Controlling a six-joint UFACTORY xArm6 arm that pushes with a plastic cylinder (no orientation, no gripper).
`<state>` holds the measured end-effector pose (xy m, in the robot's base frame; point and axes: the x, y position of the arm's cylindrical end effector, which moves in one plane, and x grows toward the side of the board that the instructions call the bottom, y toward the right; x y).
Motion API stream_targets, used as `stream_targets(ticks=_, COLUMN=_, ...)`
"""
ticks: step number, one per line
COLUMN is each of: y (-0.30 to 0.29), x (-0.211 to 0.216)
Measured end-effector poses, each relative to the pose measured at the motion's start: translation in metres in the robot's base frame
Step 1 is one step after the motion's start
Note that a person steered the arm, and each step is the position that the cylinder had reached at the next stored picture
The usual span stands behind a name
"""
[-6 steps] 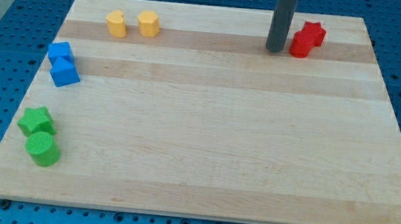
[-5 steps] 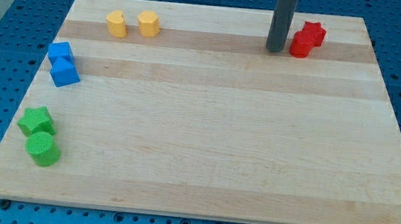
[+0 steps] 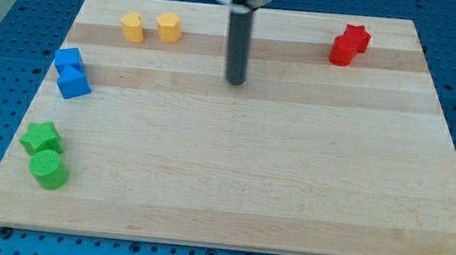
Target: Move the green circle to the bottom center
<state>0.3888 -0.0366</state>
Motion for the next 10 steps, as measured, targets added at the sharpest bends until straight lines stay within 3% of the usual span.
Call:
stream_targets(ticks=2, y=-0.097, x=0.084)
stream_targets(ticks=3, y=-0.091, x=0.140)
stream_targets(ticks=4, y=-0.124, x=0.223)
stream_targets(ticks=5, y=-0.168, x=0.229)
stream_targets(ticks=6, y=-0.268, x=0.222)
stream_targets(ticks=8, y=-0.235, x=0.173)
stream_targets(ticks=10, y=-0.112, x=0.172)
